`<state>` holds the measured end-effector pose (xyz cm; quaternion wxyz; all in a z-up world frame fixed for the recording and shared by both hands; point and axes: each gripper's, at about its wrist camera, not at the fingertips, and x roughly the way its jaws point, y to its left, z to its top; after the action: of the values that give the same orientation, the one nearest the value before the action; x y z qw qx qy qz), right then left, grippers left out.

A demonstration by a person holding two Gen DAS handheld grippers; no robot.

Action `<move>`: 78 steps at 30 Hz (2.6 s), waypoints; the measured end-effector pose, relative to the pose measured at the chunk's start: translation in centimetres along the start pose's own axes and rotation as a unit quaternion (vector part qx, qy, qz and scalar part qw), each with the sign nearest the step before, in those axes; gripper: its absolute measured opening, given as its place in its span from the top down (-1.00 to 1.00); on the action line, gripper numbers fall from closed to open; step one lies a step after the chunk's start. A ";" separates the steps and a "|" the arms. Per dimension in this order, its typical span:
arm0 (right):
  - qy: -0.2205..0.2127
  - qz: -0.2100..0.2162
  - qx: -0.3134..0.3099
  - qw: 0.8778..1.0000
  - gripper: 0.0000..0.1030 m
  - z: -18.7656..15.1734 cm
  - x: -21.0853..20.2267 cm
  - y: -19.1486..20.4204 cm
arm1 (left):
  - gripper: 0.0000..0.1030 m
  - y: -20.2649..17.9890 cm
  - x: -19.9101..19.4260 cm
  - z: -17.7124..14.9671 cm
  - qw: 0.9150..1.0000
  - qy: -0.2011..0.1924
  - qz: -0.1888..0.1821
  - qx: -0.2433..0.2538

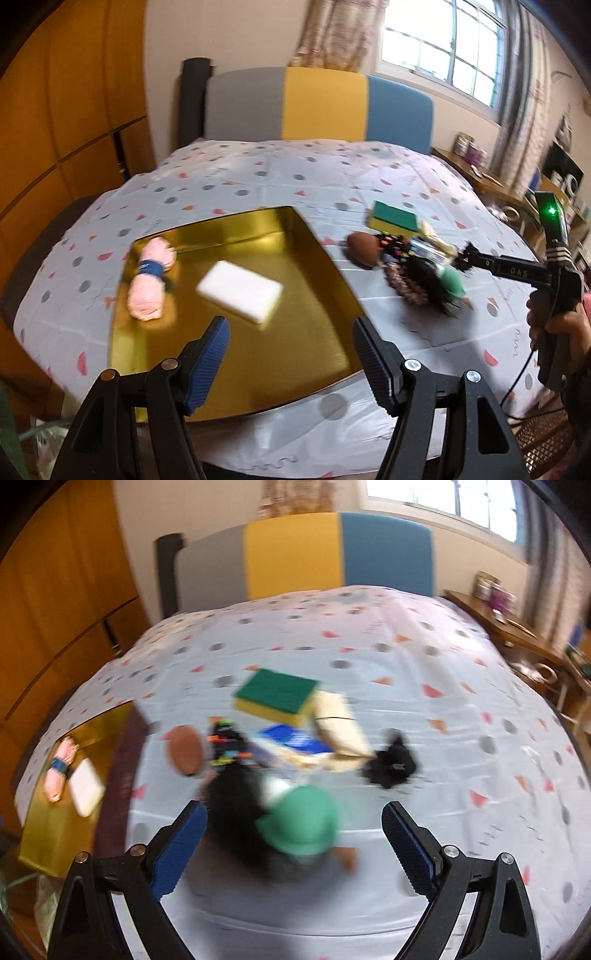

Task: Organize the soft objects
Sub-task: 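Move the right gripper back toward the remaining items on the sheet, then grasp the brown makeup sponge with the left gripper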

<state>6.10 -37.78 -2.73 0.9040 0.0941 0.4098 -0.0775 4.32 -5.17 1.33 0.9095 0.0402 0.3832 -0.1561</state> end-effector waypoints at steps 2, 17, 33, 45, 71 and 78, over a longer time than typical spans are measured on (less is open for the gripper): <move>-0.005 -0.012 0.012 1.000 -0.87 -0.2 0.0 -1.9 | -0.36 -0.9 0.5 0.4 1.000 0.009 -0.010 0.005; -0.011 -0.024 0.022 0.999 -0.87 -1.7 0.9 -5.0 | -0.33 -7.9 11.2 7.1 0.993 0.110 -0.052 0.002; -0.051 -0.052 -0.066 0.995 -0.87 -1.5 -1.5 -0.9 | -0.33 -7.9 22.0 11.3 0.986 0.152 -0.005 -0.074; -0.055 -0.043 -0.063 0.995 -0.87 -1.3 -2.1 -0.6 | -0.32 -7.9 24.7 11.2 0.984 0.158 0.002 -0.084; -0.047 -0.056 -0.044 0.996 -0.87 -1.1 -1.6 -1.9 | 0.04 -10.7 23.6 10.0 0.990 0.138 -0.014 0.031; -0.048 -0.060 -0.043 0.996 -0.87 -1.1 -1.5 -2.1 | -0.08 -10.9 25.1 9.2 0.986 0.163 0.018 0.036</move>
<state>3.85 -39.49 -2.49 0.9195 0.0264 0.3740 -0.1180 23.74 -23.67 -9.51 0.8354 0.1047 0.5196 -0.1452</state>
